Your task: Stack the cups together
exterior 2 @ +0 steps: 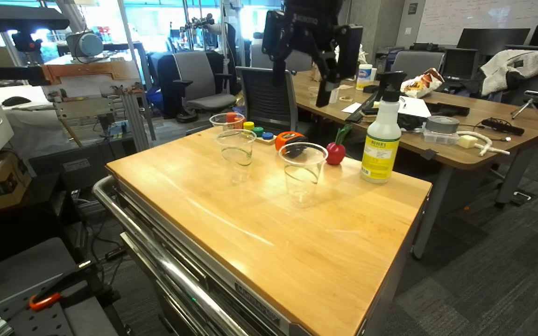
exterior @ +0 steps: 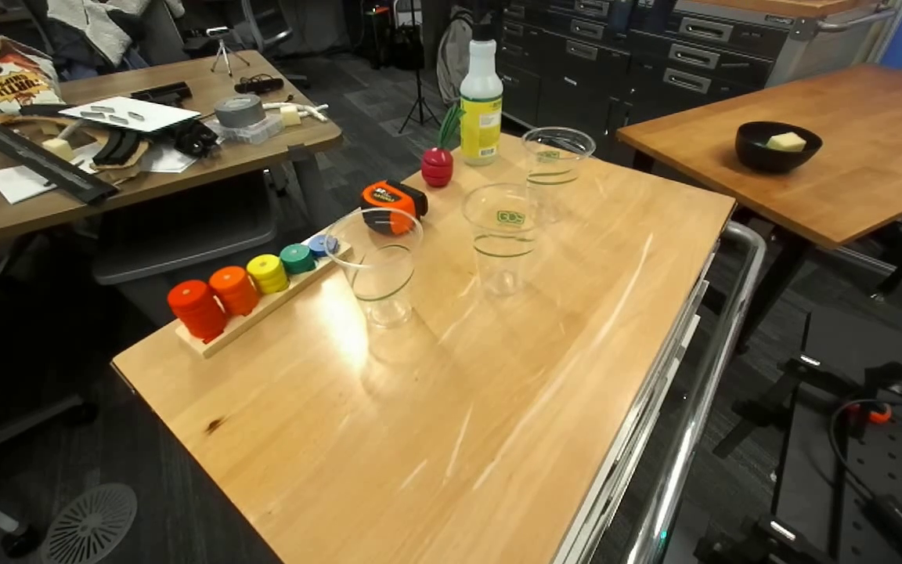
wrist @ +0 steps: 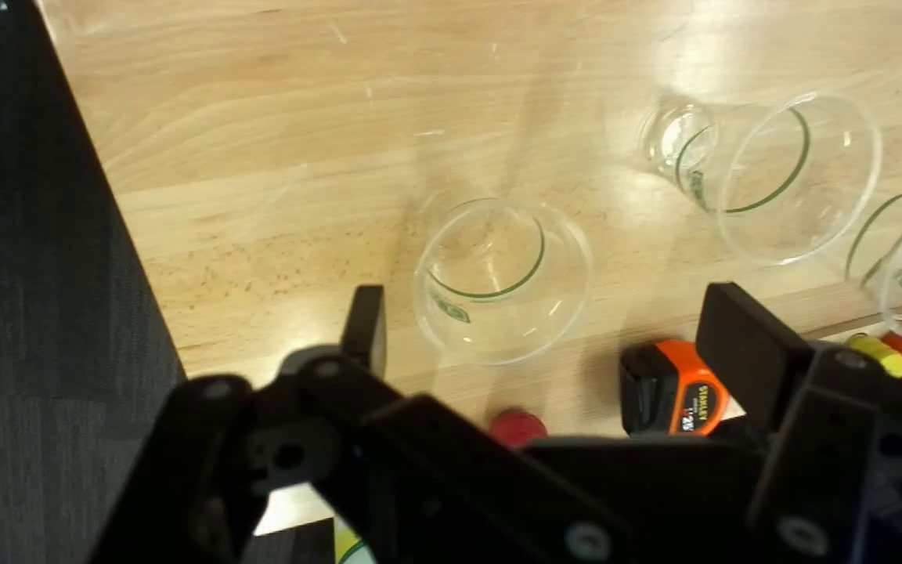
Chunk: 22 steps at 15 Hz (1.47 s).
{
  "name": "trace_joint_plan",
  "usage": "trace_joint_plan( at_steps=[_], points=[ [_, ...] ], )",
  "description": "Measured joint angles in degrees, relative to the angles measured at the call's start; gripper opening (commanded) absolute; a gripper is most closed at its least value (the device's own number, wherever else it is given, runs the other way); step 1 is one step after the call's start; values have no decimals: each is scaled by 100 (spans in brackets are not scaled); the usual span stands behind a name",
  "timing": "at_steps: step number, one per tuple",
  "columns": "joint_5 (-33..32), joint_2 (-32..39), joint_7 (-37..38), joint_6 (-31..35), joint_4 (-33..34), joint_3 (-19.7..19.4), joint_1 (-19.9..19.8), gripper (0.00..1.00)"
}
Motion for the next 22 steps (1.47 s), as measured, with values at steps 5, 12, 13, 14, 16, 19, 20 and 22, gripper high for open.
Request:
trace_joint_plan(
  at_steps=[5, 12, 13, 14, 16, 19, 20, 22],
  points=[
    [-1, 1011, -222, -388, 786, 84, -333, 100],
    [216, 1645, -526, -859, 1277, 386, -698, 100],
    [230, 1698, -573, -938, 1315, 430, -725, 100],
    [231, 1747, -623, -1006, 1333, 468, -744, 100],
    [229, 1834, -711, -1094, 1335, 523, -763, 100],
    [204, 1970, -820, -1110, 1300, 580, -765, 100],
    [197, 2015, -840, -1072, 1286, 597, -765, 100],
    [182, 2112, -841, -859, 1271, 633, -765, 100]
  ],
)
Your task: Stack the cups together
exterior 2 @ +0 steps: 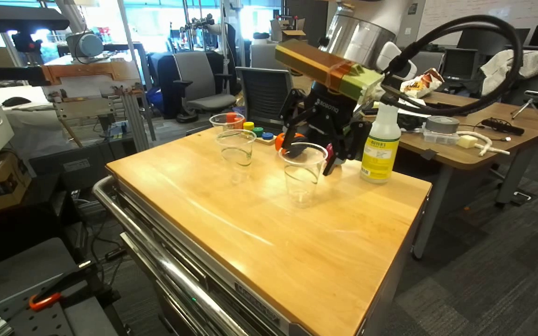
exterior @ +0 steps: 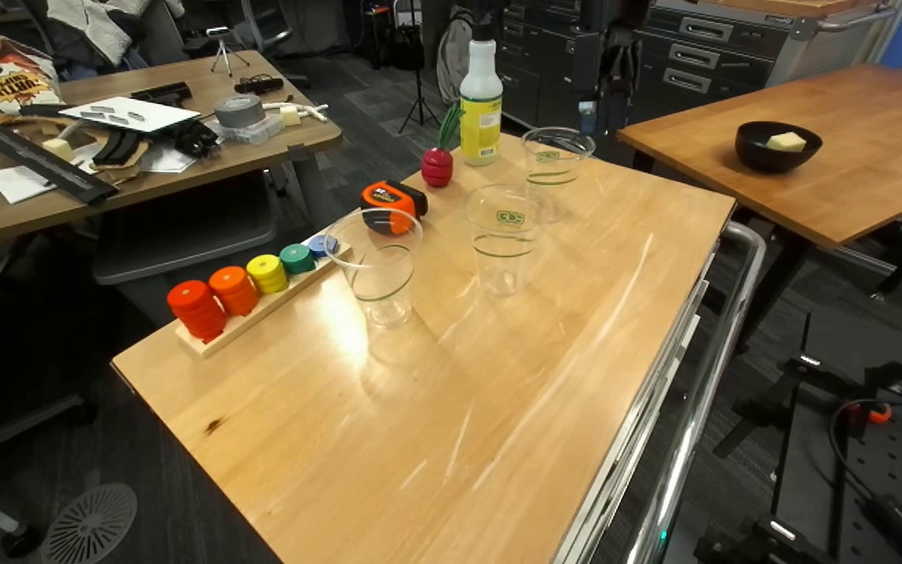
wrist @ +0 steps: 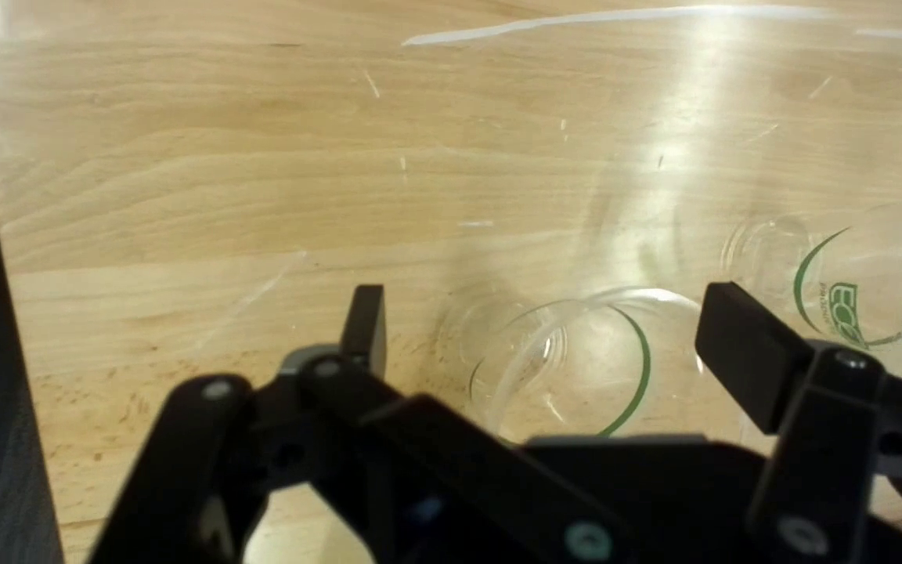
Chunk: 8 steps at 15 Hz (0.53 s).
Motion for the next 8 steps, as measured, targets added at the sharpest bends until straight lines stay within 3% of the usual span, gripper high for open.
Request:
trace_joint_plan(
  at_steps=[5, 6, 7, 8],
  points=[
    [2, 231, 120, 812, -1, 30, -2, 100],
    [2, 269, 174, 980, -1, 31, -5, 93],
    [2, 303, 234, 1131, 0, 31, -9, 73],
    [2, 334, 285, 1249, 0, 30, -13, 66]
  ],
)
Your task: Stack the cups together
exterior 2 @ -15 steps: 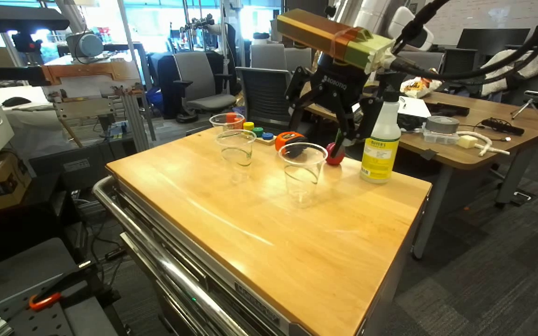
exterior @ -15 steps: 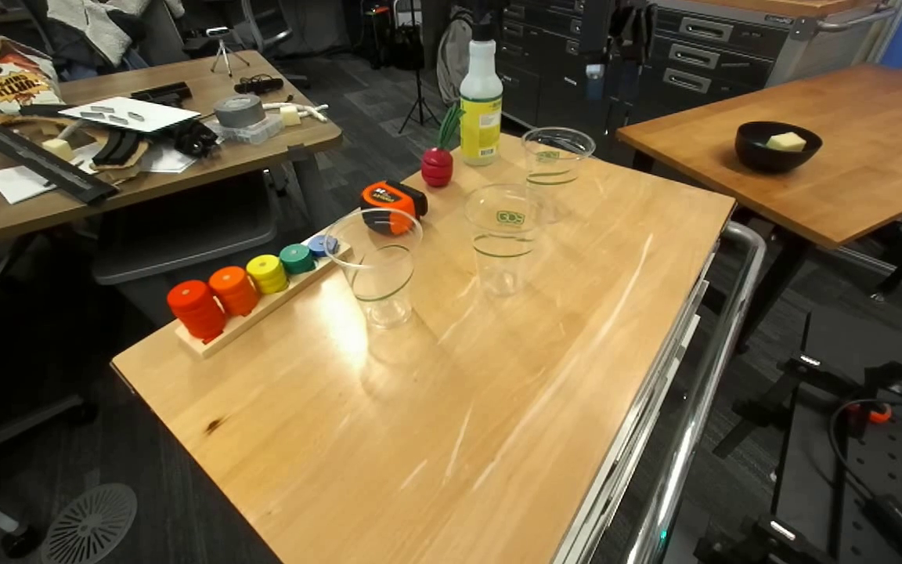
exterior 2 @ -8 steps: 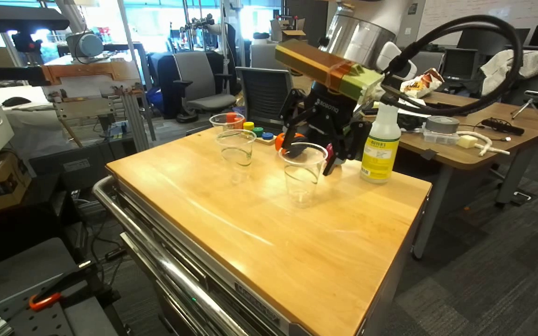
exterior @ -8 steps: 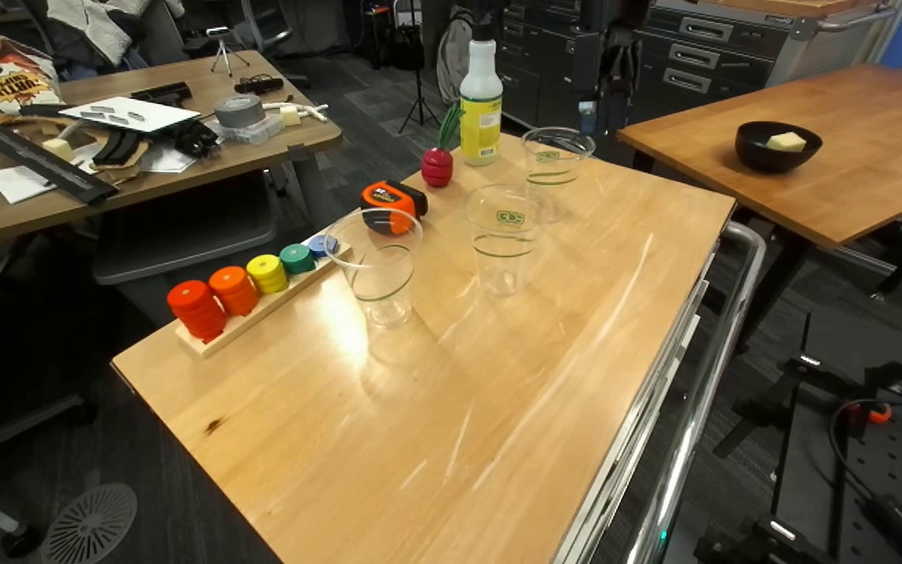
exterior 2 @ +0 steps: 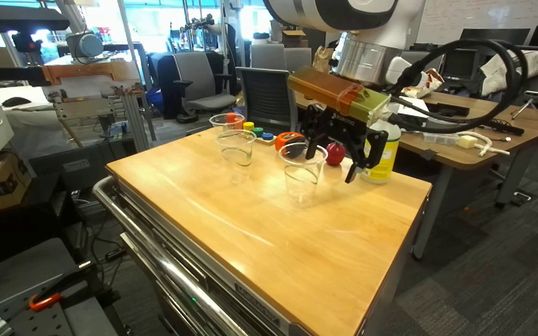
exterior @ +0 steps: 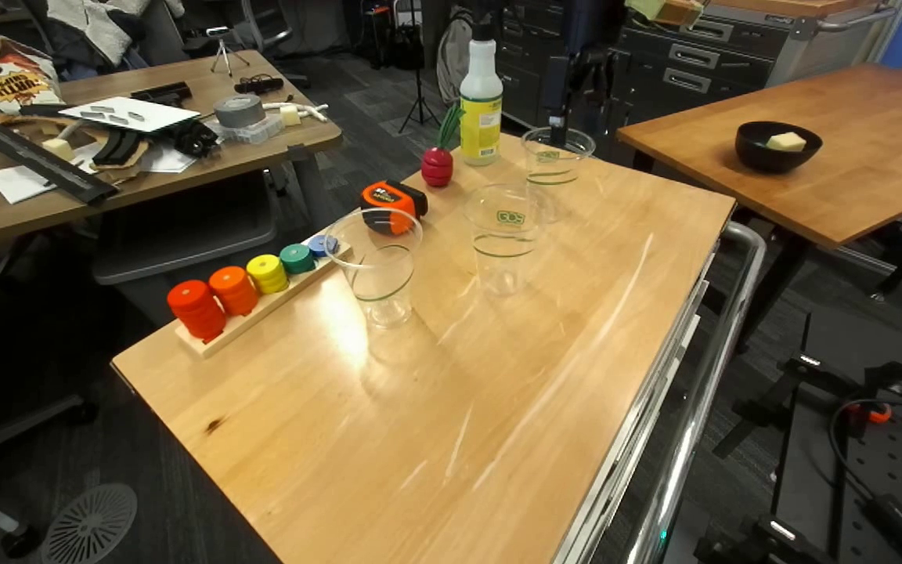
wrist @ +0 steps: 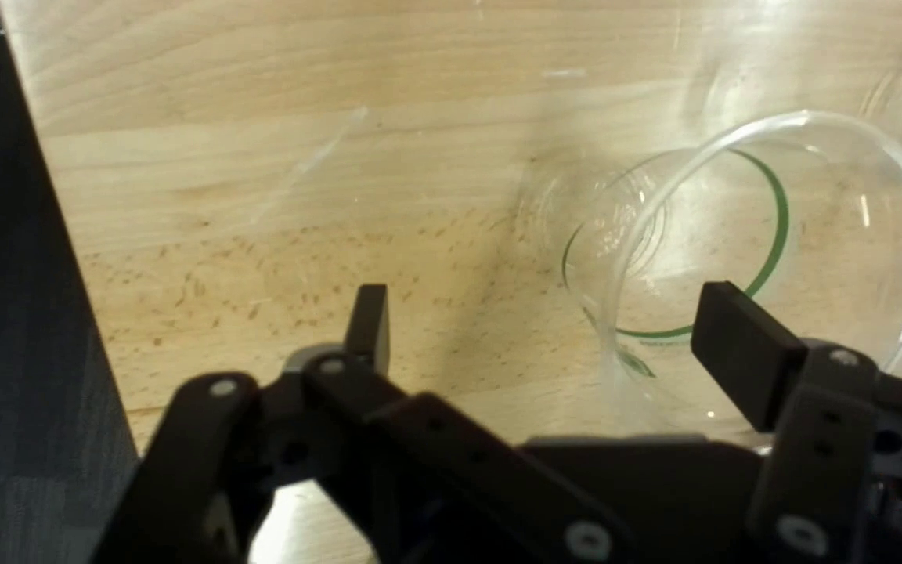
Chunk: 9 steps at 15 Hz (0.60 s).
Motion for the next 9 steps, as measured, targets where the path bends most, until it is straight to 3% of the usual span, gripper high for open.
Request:
trace_joint_plan(
  at_steps=[8, 9],
  points=[
    [18, 63, 469, 303, -50, 80, -7, 2],
    [34, 43, 522, 303, -49, 112, -7, 0]
  ],
)
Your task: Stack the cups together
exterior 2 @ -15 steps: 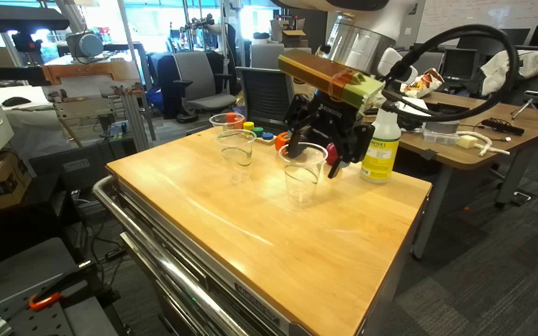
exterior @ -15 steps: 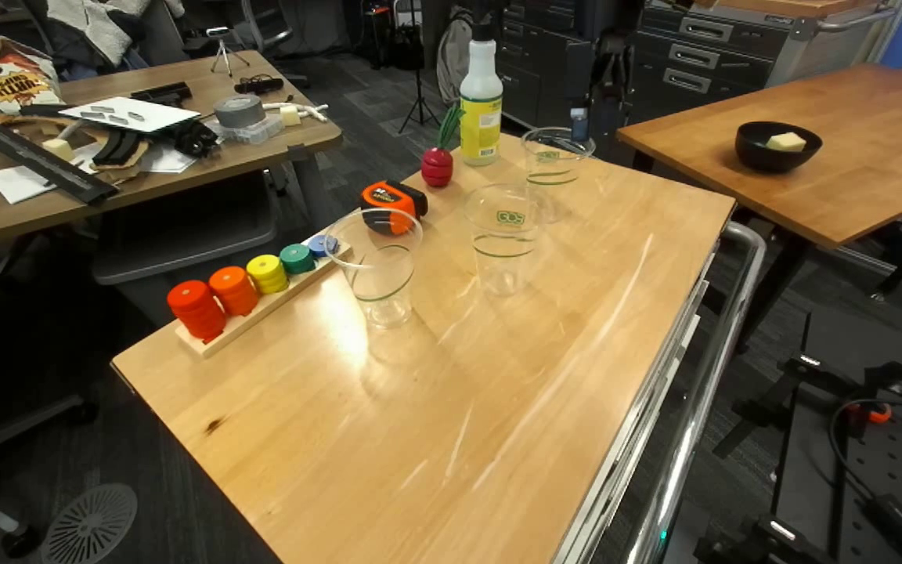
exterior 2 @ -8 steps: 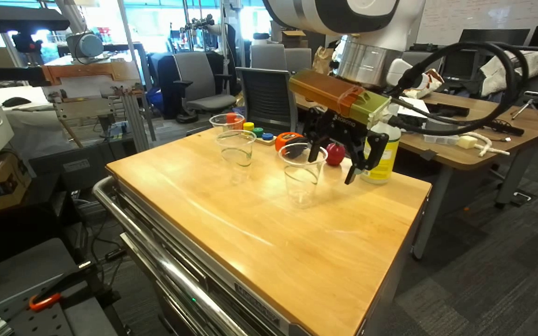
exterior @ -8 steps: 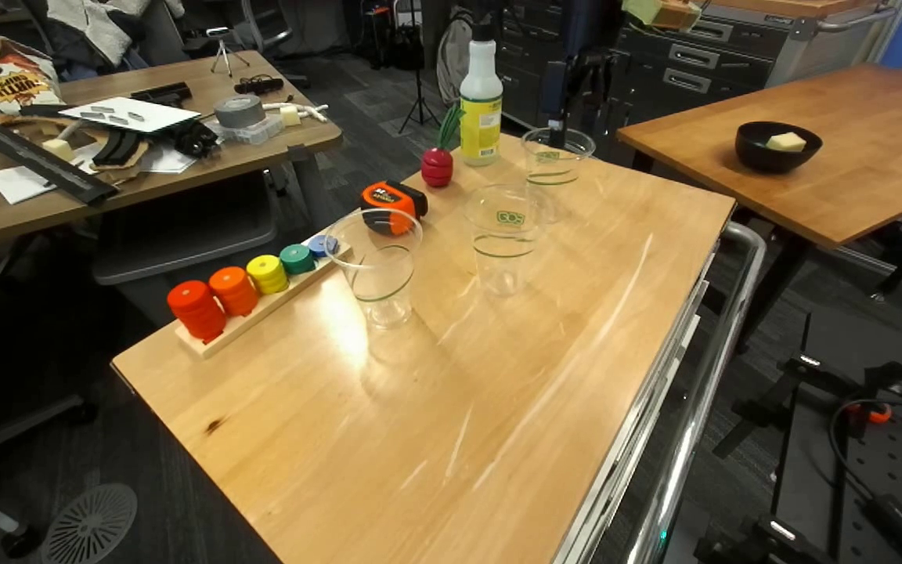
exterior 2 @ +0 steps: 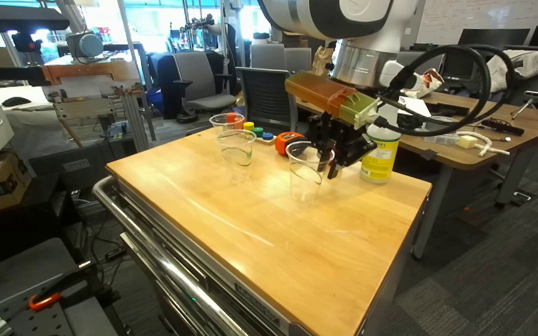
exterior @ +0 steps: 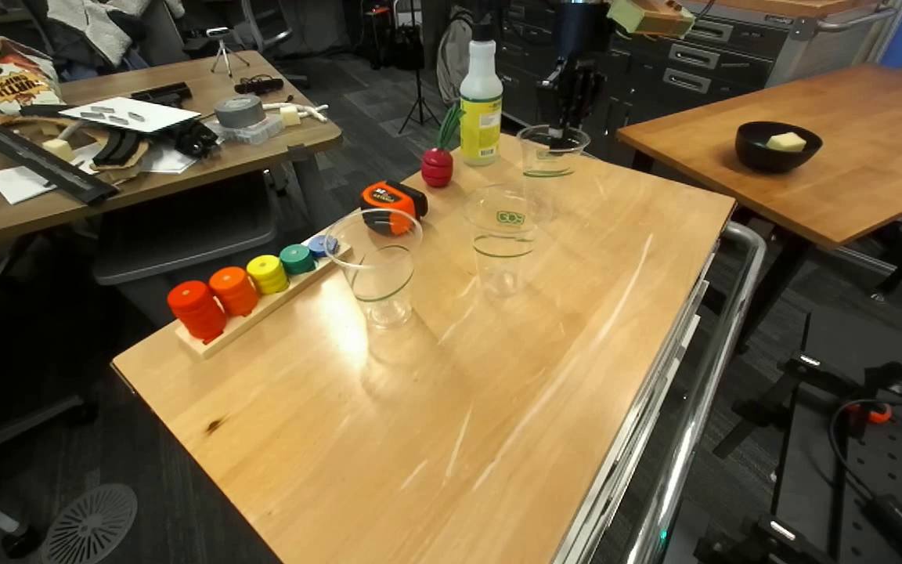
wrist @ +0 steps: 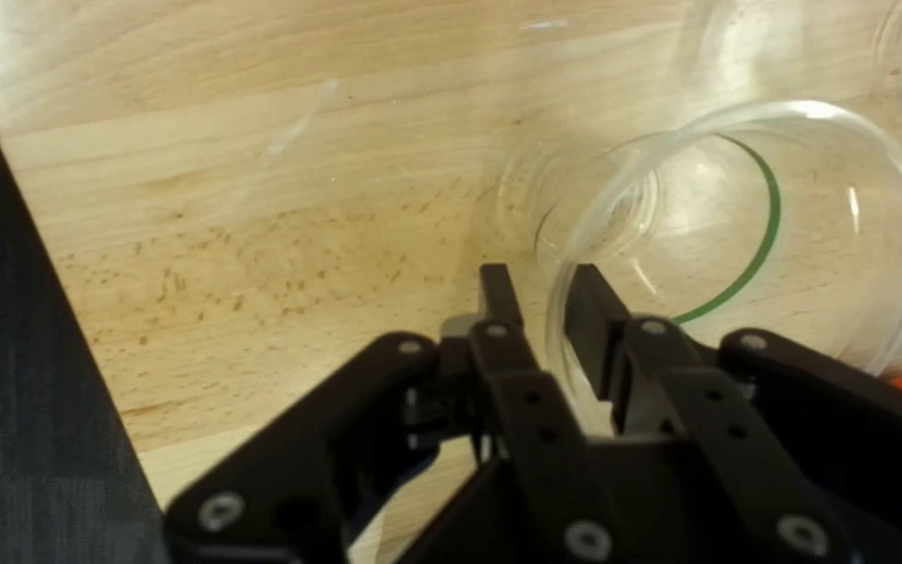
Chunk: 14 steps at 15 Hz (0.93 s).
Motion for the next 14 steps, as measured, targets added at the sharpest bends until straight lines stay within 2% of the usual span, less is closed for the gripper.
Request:
trace_joint_plan(
  at_steps=[4, 10, 14],
  points=[
    [69, -183, 160, -130, 0, 105, 1, 1],
    [137, -646, 726, -737, 54, 106, 2, 1],
    [634, -1160, 824, -1267, 225, 189, 65, 1]
  ],
)
